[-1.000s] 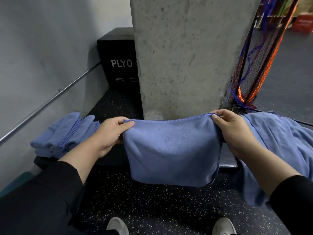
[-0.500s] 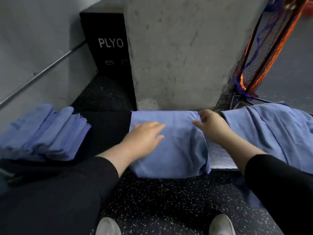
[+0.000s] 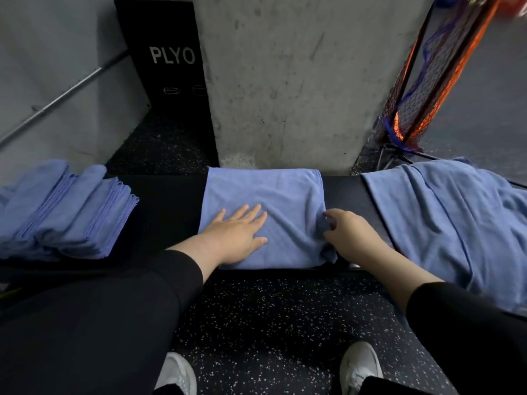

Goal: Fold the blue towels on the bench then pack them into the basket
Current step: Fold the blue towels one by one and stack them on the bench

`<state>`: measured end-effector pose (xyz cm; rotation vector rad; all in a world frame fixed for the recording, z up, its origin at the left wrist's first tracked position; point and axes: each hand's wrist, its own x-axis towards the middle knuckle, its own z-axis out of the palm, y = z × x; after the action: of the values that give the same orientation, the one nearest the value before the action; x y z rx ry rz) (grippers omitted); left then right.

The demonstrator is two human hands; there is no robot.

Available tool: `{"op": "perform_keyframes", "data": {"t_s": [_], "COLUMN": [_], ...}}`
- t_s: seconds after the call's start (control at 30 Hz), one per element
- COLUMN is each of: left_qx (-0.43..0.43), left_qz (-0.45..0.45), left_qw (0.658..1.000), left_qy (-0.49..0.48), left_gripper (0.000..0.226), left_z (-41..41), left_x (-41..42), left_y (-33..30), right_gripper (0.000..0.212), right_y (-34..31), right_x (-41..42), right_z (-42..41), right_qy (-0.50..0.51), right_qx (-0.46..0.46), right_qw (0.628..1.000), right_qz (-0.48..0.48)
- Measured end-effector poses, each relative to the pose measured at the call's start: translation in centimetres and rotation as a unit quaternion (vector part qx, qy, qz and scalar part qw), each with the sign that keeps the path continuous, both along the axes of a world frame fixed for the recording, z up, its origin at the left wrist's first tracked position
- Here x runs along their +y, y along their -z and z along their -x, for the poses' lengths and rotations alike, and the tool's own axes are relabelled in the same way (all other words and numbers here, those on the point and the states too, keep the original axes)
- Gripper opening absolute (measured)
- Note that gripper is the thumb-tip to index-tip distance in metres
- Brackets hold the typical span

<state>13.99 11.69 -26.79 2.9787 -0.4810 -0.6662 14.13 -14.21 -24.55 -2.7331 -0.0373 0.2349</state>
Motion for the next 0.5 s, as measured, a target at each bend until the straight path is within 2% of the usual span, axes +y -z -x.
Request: {"op": "perform_keyframes", "data": {"t_s": [0.1, 0.27, 0.37, 0.5], "left_qx": [-0.006, -0.108, -0.072, -0.029], "left_qz": [-0.009, 0.015, 0.034, -0.007], "left_qw": [1.0, 0.993, 0.995, 0.996], "left_qy": [-0.02, 0.042, 0.063, 0.083], "left_gripper": [0.068, 0.065, 0.07, 0.076], "left_z": [-0.9, 0.1, 1.8, 2.6], "left_x": [-0.3, -2.5, -4.1, -4.6], "left_y": [-0.1, -0.8, -0.8, 0.0], "right_gripper": [0.031, 0.031, 0.035, 0.031], "right_y": [-0.2, 0.1, 0.3, 0.9], "right_x": [-0.1, -1.0, -1.3, -1.2], "right_z": [-0.6, 1.0, 2.5, 3.3], "right_qy": [0.053, 0.061, 0.044, 0.045], "right_qx": [-0.02, -0.007, -0.007, -0.026], "right_qw": [0.997, 0.998, 0.999, 0.998], "right_qz": [-0.048, -0.006, -0.006, -0.026]}}
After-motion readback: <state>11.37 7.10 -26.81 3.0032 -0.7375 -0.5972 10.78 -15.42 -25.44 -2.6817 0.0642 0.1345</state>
